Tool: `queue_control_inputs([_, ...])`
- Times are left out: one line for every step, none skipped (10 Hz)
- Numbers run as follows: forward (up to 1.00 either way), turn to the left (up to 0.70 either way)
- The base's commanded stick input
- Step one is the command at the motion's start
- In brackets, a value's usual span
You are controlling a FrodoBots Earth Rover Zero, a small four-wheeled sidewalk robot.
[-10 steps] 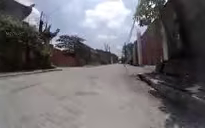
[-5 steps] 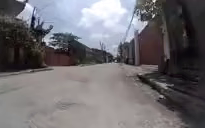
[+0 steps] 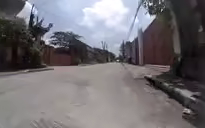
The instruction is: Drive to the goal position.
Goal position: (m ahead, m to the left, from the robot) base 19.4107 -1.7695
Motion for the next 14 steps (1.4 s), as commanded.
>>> queue_control_inputs([1.00,0.00])
queue_control_inputs([1.00,0.00])
queue_control_inputs([1.00,0.00])
queue_control_inputs([1.00,-0.12])
queue_control_inputs([1.00,-0.29])
queue_control_inputs([1.00,-0.40])
queue_control_inputs([1.00,-0.40])
queue_control_inputs([1.00,-0.25])
queue_control_inputs([1.00,0.00])
queue_control_inputs([1.00,0.00])
queue_control_inputs([1.00,0.00])
queue_control_inputs([1.00,0.00])
queue_control_inputs([1.00,0.00])
queue_control_inputs([1.00,-0.05])
